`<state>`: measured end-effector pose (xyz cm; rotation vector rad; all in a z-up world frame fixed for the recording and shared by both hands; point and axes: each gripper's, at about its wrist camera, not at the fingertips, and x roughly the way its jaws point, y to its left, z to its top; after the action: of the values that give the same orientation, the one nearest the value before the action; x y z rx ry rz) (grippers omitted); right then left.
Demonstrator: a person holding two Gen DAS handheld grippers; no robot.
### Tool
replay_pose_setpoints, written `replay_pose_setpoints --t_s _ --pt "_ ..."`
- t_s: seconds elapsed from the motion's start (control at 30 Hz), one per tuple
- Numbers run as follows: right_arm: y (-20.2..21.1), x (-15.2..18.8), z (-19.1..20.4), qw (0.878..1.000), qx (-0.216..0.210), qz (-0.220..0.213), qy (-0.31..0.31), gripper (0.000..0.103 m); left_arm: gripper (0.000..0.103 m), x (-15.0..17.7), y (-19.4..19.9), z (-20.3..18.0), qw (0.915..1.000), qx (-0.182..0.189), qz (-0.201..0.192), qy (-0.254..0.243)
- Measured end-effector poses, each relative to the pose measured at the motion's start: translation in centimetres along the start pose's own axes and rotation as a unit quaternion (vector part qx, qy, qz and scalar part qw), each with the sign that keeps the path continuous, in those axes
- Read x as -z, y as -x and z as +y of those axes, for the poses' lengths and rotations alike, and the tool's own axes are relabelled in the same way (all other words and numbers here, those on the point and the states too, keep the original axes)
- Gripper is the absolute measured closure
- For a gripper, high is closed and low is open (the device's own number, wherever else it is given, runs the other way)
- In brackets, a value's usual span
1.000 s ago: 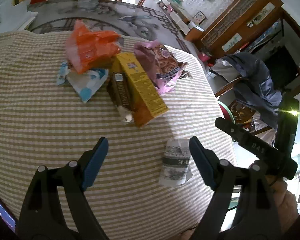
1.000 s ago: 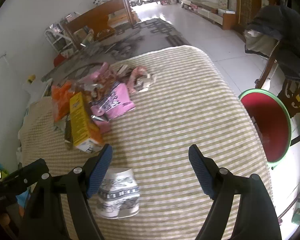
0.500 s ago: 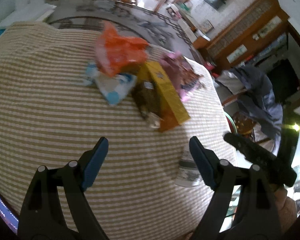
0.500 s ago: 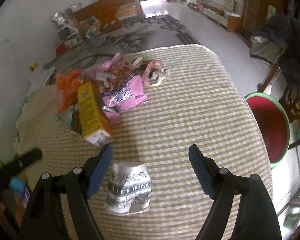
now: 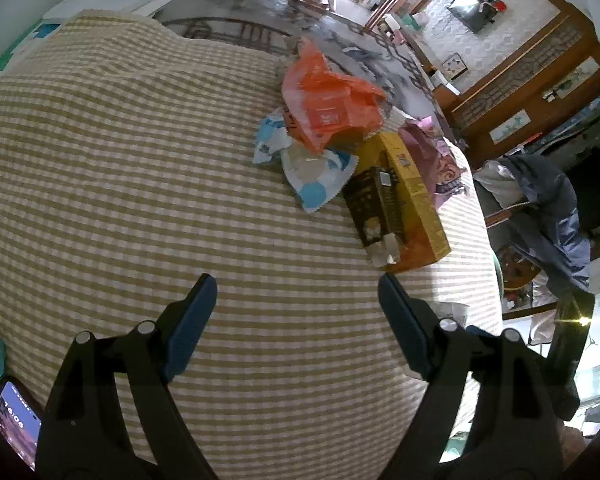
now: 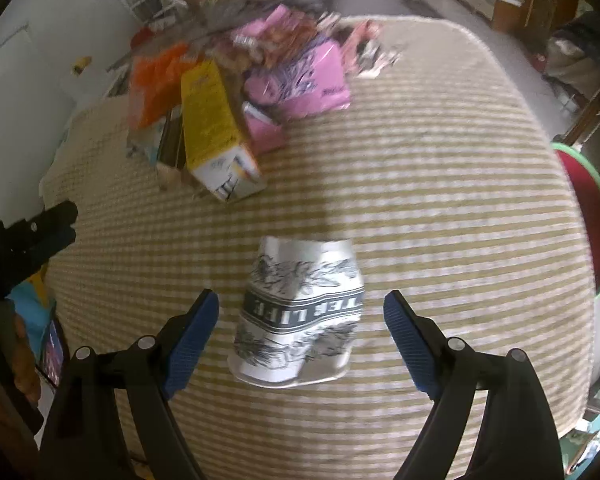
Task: Collect trash
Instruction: 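Grasp the white paper cup with the right tool while the left tool approaches the orange bag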
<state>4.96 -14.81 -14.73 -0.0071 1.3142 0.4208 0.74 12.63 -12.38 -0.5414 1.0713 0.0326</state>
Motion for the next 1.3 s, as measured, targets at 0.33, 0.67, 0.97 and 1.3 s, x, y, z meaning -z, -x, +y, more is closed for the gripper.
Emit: replay_pose_setpoints --t_s 0.33,0.67,0.97,1.3 --pt "0.2 0.7 0.8 1.000 -0.004 -0.009 0.023 0.057 0.023 -5.9 -2.0 -1.1 0.9995 0.006 -0.029 0.009" --pt "1.0 1.5 -0.7 1.000 -0.026 -0.014 0.010 0.055 0.014 -13.3 -5.3 -4.4 0.9984 0.024 -0.050 0.000" --pt "1.3 1.6 -0.8 0.999 -0.028 -0.015 0.021 0.039 0.012 -14.4 -10.3 -5.9 0.9983 -0.055 -0.003 -0.018" --pt "1.0 0.9 0.8 0.998 -0.024 -0.027 0.043 0.036 0.083 -11.7 -6.2 -6.5 0.9972 -0.011 -0.020 -0.071"
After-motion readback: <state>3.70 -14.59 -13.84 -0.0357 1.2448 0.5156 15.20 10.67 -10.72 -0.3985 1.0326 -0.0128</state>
